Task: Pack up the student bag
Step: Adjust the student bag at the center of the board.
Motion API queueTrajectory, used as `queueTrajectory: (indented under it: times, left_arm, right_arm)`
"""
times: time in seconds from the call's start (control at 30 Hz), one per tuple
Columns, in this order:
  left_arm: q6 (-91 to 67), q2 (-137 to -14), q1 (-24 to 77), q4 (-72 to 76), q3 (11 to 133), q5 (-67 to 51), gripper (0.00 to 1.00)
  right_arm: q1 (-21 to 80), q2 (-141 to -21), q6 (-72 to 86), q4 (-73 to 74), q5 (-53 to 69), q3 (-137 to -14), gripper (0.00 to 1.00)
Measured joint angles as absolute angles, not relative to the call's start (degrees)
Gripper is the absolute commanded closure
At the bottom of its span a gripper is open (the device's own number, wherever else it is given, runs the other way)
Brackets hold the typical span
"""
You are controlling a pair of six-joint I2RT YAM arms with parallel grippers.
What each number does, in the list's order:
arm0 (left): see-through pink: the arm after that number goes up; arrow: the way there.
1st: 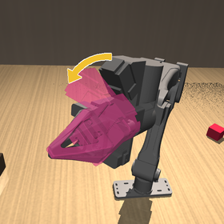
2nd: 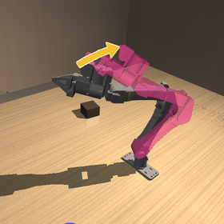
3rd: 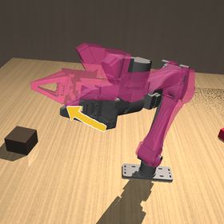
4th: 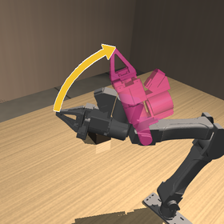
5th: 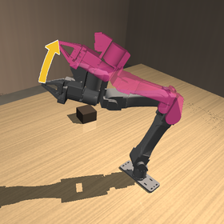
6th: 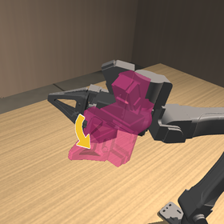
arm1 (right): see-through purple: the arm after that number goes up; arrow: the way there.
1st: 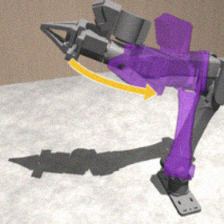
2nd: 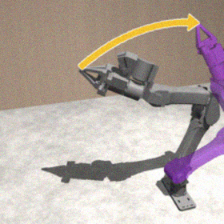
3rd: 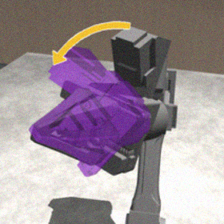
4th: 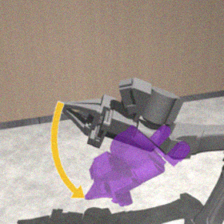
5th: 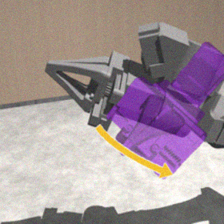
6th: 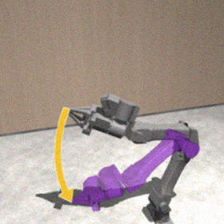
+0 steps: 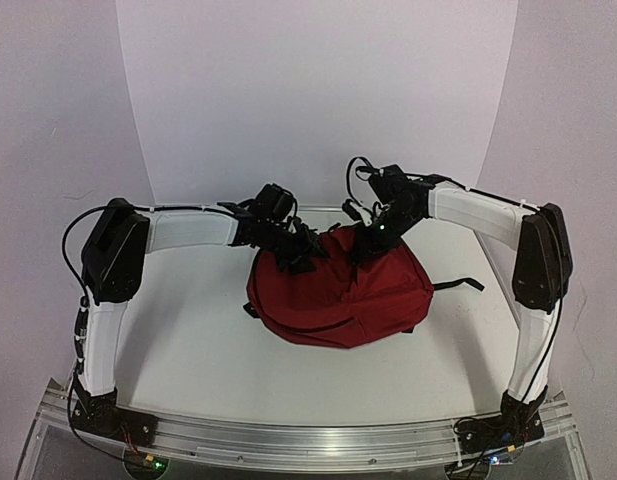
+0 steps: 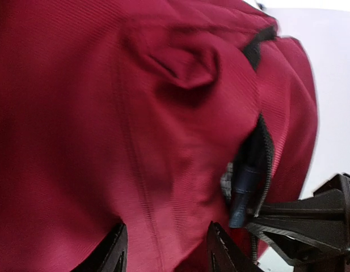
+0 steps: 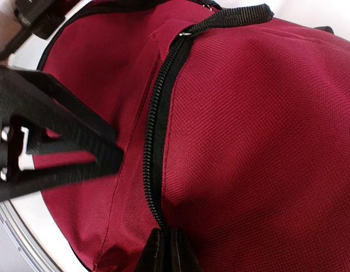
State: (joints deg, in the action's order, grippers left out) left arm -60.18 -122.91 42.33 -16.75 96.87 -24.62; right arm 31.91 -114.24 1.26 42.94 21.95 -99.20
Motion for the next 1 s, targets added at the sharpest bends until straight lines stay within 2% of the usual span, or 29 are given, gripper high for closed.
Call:
queueTrajectory:
  times: [0.3, 0.5, 0.77, 0.83, 1.0]
  left_arm:
    - [-55.37, -126.87, 42.86, -31.18, 112.36, -18.79, 0.47]
    - [-53.89, -134.72, 43.83, -39.02, 124.62, -16.65, 0.55]
    - [-51.64, -141.95, 45.55, -50.75, 137.08, -10.95, 0.56]
    - [-50.9, -142.87, 45.99, -52.32, 138.8, -9.63, 0.62]
    - [-49.5, -143.31, 46.46, -56.91, 139.09, -7.53, 0.94]
  right_arm:
    - [31.88, -114.24, 3.3, 42.72, 21.45, -99.2, 0.99]
    - [31.73, -114.24, 5.06, 42.33, 20.95, -99.2, 1.0]
    - [31.32, -114.26, 6.8, 41.13, 20.25, -99.2, 1.0]
    - [31.27, -114.26, 7.15, 40.83, 20.21, -99.2, 0.99]
    - [31.23, -114.26, 7.63, 40.53, 20.14, -99.2, 0.99]
